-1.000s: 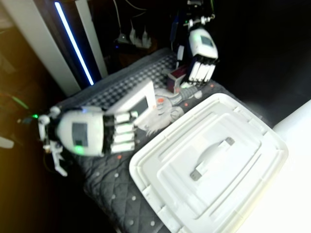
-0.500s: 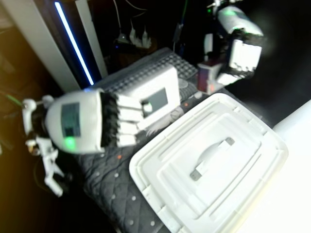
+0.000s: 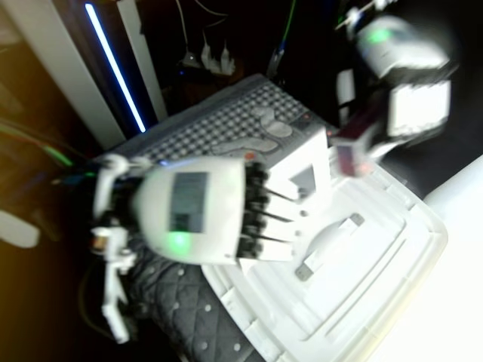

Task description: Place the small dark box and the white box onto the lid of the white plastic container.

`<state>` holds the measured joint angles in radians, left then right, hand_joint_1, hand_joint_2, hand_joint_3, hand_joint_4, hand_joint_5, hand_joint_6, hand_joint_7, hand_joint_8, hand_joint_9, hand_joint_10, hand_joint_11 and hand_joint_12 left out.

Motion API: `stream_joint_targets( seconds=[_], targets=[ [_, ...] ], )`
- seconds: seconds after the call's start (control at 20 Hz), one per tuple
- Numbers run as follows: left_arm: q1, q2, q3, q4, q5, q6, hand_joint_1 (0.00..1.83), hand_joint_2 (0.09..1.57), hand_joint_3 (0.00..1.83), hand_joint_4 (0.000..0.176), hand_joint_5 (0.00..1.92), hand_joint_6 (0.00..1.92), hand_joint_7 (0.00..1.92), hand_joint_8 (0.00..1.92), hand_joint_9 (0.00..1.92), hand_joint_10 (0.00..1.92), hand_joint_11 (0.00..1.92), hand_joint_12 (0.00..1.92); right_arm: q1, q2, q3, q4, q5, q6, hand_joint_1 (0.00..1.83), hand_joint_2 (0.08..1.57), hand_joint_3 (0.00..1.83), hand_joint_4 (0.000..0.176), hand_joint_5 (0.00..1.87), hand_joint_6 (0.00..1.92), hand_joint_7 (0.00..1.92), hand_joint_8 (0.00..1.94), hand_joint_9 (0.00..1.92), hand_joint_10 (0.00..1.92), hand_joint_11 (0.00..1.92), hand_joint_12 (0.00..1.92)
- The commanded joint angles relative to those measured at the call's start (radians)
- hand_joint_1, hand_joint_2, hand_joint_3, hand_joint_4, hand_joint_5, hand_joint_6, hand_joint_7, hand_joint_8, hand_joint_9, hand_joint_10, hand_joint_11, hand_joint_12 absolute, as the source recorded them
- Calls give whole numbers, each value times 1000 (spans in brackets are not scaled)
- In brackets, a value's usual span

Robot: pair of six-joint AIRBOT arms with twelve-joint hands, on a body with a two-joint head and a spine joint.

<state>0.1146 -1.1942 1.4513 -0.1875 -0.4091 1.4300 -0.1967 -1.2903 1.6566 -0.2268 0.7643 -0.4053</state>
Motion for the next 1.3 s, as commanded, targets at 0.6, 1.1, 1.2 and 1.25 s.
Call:
stream_joint_targets(
  seconds=[0.6,1.1,1.2,1.25],
  targets=[
    [47,41,-78,20,-142,6,902,855,0,176,0,0,0,0,0,0,0,0,15,76,-71,-20,122,2,673,1006,6,94,0,0,0,0,0,0,0,0],
    [134,178,-237,212,-428,-296,941,968,4,173,0,0,0,0,0,0,0,0,13,251,-271,-53,333,4,829,761,0,109,10,0,0,0,0,0,7,6],
    [164,203,-250,251,-508,-392,838,850,0,174,12,2,49,5,94,12,81,37,6,265,-291,-56,369,4,773,748,0,98,0,0,17,6,7,3,33,22],
    [183,225,-274,252,-559,-403,906,820,0,139,14,1,14,0,17,0,43,24,-2,274,-303,-56,391,4,822,729,24,72,0,0,16,11,5,1,0,399]
  ],
)
